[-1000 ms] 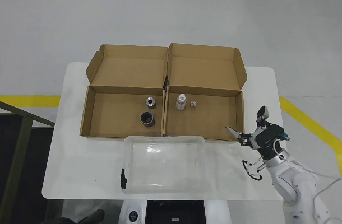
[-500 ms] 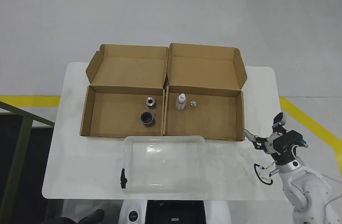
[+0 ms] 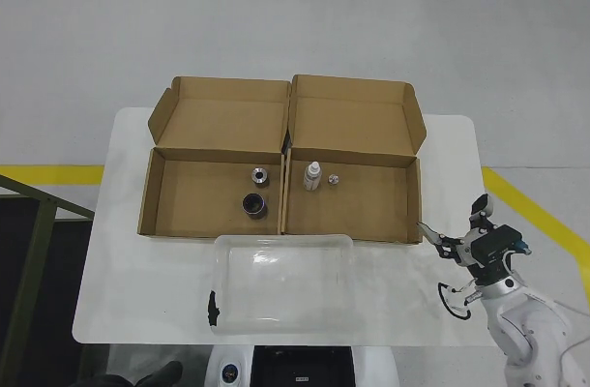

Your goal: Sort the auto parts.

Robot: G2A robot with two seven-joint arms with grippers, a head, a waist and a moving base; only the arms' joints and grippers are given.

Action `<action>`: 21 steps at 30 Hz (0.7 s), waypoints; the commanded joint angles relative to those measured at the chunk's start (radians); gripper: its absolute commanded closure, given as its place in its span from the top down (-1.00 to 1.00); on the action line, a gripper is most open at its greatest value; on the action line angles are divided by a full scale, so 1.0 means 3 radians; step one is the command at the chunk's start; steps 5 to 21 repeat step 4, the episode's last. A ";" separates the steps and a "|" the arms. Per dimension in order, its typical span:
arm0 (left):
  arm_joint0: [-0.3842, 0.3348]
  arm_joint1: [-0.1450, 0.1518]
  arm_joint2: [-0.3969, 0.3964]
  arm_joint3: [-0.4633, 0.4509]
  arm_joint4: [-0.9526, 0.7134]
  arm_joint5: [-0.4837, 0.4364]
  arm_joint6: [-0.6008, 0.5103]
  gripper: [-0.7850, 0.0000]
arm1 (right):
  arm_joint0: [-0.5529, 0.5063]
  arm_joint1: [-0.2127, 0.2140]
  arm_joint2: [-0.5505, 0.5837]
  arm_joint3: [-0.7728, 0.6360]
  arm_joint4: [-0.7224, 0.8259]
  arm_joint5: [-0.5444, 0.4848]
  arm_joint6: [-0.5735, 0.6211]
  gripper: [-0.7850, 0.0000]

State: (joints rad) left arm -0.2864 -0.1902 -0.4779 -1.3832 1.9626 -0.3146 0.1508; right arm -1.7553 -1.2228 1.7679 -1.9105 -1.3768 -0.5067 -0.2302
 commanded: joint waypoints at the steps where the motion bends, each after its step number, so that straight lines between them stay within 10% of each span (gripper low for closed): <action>1: 0.0000 0.0000 0.0000 0.0000 0.0000 0.0000 0.0000 1.00 | 0.0000 0.0000 0.0000 0.0000 0.0000 0.0000 0.0000 1.00; 21: 0.0000 0.0000 0.0000 0.0000 0.0000 0.0000 0.0000 1.00 | 0.0000 0.0000 0.0000 0.0000 0.0000 0.0000 0.0000 1.00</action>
